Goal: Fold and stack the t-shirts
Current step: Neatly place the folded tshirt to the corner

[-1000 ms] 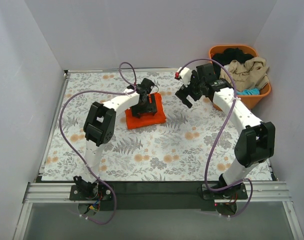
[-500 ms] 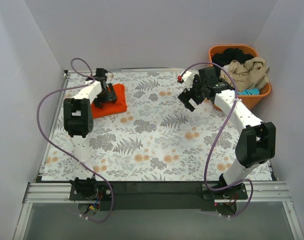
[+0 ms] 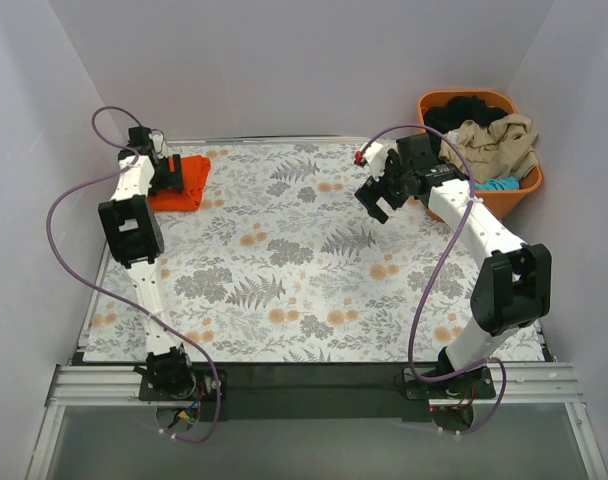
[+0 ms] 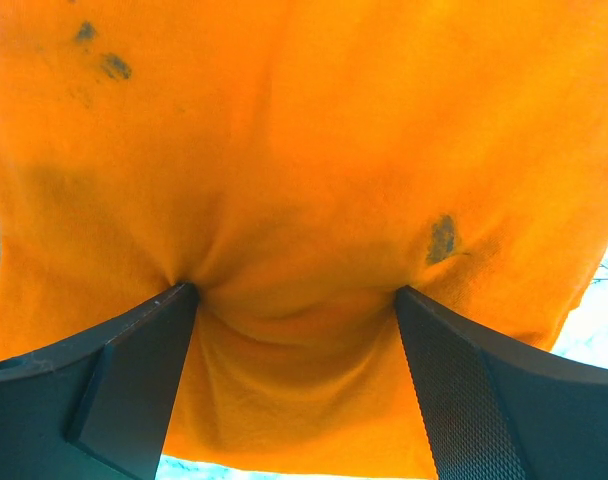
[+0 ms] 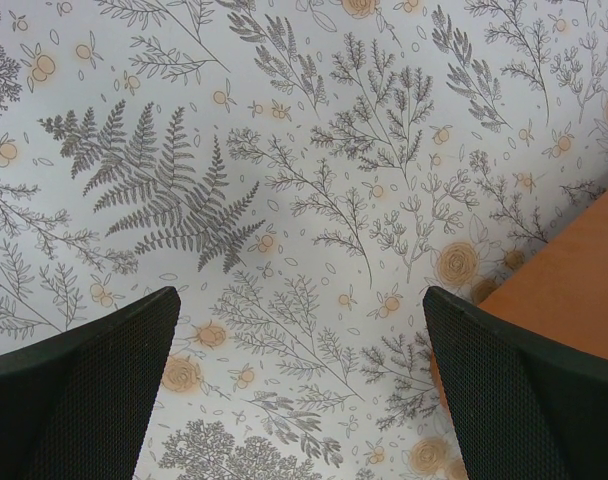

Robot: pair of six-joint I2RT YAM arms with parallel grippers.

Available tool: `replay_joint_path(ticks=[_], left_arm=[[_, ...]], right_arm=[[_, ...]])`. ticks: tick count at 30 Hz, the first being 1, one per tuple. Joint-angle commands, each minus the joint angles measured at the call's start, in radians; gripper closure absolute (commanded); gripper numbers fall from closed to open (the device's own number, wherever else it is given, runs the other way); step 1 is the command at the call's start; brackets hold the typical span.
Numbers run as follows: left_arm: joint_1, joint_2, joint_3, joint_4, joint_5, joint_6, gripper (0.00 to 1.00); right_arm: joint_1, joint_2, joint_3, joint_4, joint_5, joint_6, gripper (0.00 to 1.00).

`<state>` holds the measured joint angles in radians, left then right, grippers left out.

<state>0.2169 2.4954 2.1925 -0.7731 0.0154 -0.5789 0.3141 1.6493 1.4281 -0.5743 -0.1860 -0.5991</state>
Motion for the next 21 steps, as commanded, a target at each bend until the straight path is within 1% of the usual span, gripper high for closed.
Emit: replay_joint_path(ticks=[1, 4, 7, 8, 10, 12, 15, 18, 20, 21], left_arm=[[-0.005, 0.106, -0.002, 0.038, 0.055, 0.108, 0.25], [-0.004, 0.141, 0.039, 0.066, 0.046, 0.105, 0.25], [-0.004, 0.204, 0.124, 0.069, 0.02, 0.084, 0.25], [-0.002, 0.232, 0.162, 0.069, 0.026, 0.048, 0.25], [-0.002, 0.246, 0.187, 0.07, 0.046, 0.01, 0.25], [-0.002, 0.247, 0.185, 0.098, 0.072, -0.03, 0.26], [-0.002, 0.252, 0.19, 0.133, 0.071, -0.041, 0.25], [-0.002, 0.241, 0.185, 0.161, 0.078, -0.006, 0.21], [-0.004, 0.195, 0.174, 0.19, 0.084, 0.01, 0.17], [-0.004, 0.172, 0.165, 0.224, 0.109, 0.011, 0.15]], right_arm=[[-0.004, -0.006, 0.015, 0.017, -0.021, 0.024, 0.02], [-0.004, -0.006, 0.008, 0.017, -0.024, 0.039, 0.02], [-0.004, -0.002, -0.003, 0.017, -0.023, 0.045, 0.02], [-0.004, 0.001, -0.003, 0.017, -0.024, 0.048, 0.02], [-0.004, 0.012, 0.002, 0.017, -0.023, 0.056, 0.02], [-0.004, 0.021, 0.005, 0.017, -0.021, 0.058, 0.02], [-0.004, 0.03, 0.015, 0.013, -0.02, 0.056, 0.02], [-0.004, 0.033, 0.025, 0.007, -0.021, 0.059, 0.02], [-0.004, 0.033, 0.049, -0.001, -0.023, 0.064, 0.02], [-0.004, 0.035, 0.06, -0.007, -0.024, 0.065, 0.02]])
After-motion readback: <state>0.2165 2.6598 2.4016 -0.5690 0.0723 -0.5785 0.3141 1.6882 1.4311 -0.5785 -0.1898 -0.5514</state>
